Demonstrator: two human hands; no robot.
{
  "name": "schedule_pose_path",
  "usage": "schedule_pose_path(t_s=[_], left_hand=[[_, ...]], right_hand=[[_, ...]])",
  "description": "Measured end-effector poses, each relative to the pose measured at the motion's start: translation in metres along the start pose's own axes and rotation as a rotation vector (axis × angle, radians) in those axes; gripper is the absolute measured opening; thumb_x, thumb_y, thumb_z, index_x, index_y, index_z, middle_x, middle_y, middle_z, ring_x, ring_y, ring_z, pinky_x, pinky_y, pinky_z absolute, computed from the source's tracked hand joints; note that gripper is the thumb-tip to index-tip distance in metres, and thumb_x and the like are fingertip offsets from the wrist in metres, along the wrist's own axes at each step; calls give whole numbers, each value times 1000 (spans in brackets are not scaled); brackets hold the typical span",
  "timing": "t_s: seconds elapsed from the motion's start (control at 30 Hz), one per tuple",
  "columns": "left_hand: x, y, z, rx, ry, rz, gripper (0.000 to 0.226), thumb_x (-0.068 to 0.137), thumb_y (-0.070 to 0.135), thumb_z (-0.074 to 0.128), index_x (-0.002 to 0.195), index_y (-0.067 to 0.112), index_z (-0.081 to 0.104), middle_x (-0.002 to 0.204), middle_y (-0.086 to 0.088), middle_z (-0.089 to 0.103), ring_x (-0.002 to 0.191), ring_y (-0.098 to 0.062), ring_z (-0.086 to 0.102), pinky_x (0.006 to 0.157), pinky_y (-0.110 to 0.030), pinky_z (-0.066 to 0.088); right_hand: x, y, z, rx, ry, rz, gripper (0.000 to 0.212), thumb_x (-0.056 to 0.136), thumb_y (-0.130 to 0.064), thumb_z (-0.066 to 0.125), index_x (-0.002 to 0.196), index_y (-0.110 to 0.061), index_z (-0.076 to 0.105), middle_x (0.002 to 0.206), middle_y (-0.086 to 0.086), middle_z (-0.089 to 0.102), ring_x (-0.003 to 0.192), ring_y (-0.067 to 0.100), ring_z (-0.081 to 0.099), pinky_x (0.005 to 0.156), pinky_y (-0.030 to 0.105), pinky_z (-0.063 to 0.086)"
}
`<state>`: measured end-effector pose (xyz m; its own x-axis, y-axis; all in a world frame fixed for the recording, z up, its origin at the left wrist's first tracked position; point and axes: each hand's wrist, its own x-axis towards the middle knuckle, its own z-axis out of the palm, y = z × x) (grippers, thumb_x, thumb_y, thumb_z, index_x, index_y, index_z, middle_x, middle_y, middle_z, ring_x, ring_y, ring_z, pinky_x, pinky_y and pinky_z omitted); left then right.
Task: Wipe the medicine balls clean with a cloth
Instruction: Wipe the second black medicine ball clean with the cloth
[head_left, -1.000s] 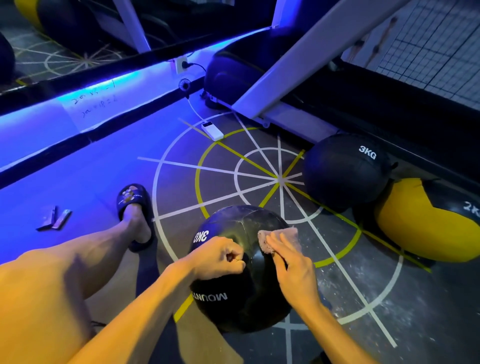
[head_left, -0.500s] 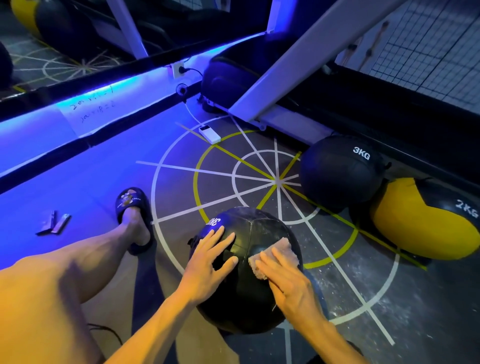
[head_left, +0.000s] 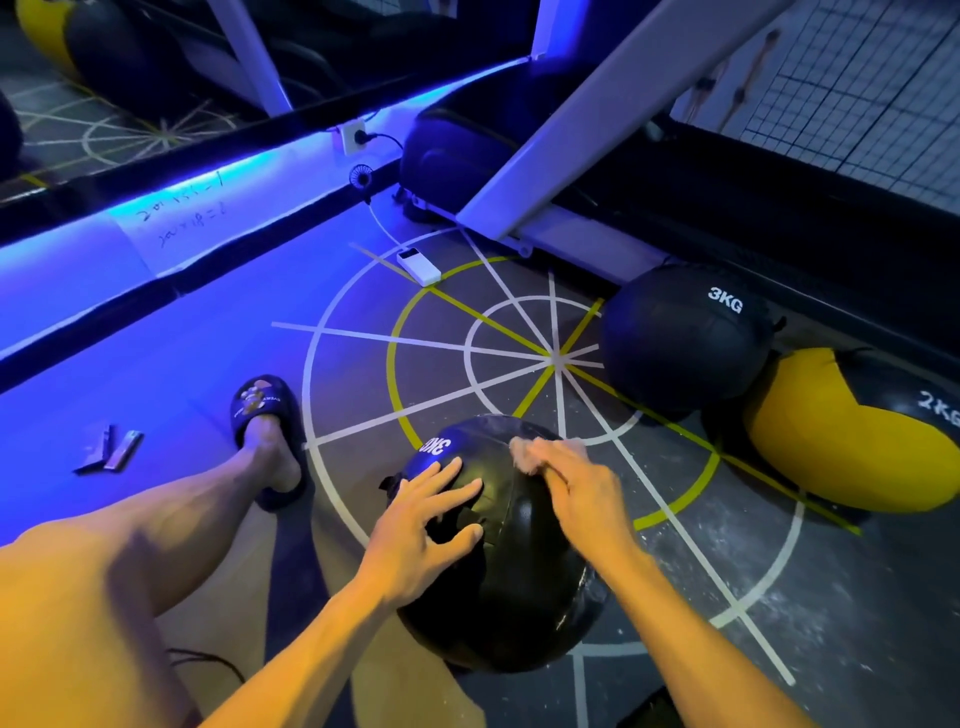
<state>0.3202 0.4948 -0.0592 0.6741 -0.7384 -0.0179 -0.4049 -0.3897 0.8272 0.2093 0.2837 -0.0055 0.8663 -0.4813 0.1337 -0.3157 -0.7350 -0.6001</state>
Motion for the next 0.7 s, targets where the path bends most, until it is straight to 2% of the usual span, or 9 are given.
schedule_pose_path(t_s=[0.07, 0.17, 0.23, 0.3, 0.37, 0.4, 0.47, 0.57, 0.7], left_hand=[[-2, 2, 4, 0, 8, 6, 50, 91, 42, 74, 135, 56, 55, 154, 37, 30, 152, 5, 19, 129, -41, 5], [-7, -1, 4, -19, 33, 19, 50, 89, 42, 76, 134, 55, 57, 153, 38, 32, 151, 5, 20, 128, -40, 5], [-9, -1, 4, 0, 38, 25, 50, 89, 43, 76, 133, 56, 57, 154, 37, 32, 151, 5, 20, 127, -38, 4], [-10, 2, 8, -1, 42, 22, 49, 89, 43, 75, 133, 56, 57, 153, 37, 32, 151, 6, 19, 128, -38, 3], [-11, 2, 8, -29, 56, 20, 48, 88, 45, 74, 132, 56, 58, 153, 37, 34, 150, 8, 19, 128, -38, 2], [-11, 1, 8, -42, 55, 25, 48, 86, 48, 73, 131, 56, 58, 153, 37, 35, 150, 9, 19, 127, -38, 1], [-13, 0, 9, -47, 60, 29, 48, 85, 50, 72, 130, 57, 58, 154, 36, 35, 150, 9, 19, 126, -38, 0], [-12, 3, 13, -28, 53, 27, 47, 87, 49, 73, 130, 58, 58, 154, 37, 34, 150, 9, 18, 127, -38, 0], [-10, 2, 13, -37, 48, 13, 47, 86, 46, 76, 129, 57, 59, 153, 38, 33, 149, 11, 17, 127, -36, -2]], right_hand=[[9, -10, 3, -173, -12, 91, 23, 106, -29, 46, 99, -44, 62, 116, -2, 60, 96, 18, 66, 90, 39, 56], [3, -28, 6, -293, -175, -186, 22, 101, -17, 52, 101, -38, 59, 112, -6, 61, 98, 13, 59, 94, 36, 53], [15, -19, -7, -331, -271, -132, 12, 102, -30, 48, 99, -36, 59, 115, -6, 63, 98, 16, 63, 92, 36, 55], [29, -8, -7, -444, -237, -13, 22, 103, -43, 41, 102, -32, 59, 110, 0, 66, 96, 24, 67, 87, 40, 56], [32, -8, 5, -491, -241, 13, 24, 96, -35, 53, 116, -27, 62, 108, 2, 66, 98, 26, 67, 87, 40, 56], [30, -11, 13, -471, -254, -15, 34, 91, -29, 58, 124, -25, 63, 114, 1, 65, 104, 23, 65, 92, 40, 55], [23, -17, 12, -494, -386, -222, 38, 97, -20, 54, 134, -27, 57, 129, -4, 60, 117, 19, 58, 101, 37, 49], [33, -19, -19, -521, -373, -183, 31, 107, -22, 43, 134, -29, 57, 128, 0, 62, 116, 26, 60, 93, 40, 51], [27, -28, -19, -490, -425, -245, 34, 105, -18, 48, 136, -27, 57, 131, 0, 58, 116, 22, 52, 98, 40, 50]])
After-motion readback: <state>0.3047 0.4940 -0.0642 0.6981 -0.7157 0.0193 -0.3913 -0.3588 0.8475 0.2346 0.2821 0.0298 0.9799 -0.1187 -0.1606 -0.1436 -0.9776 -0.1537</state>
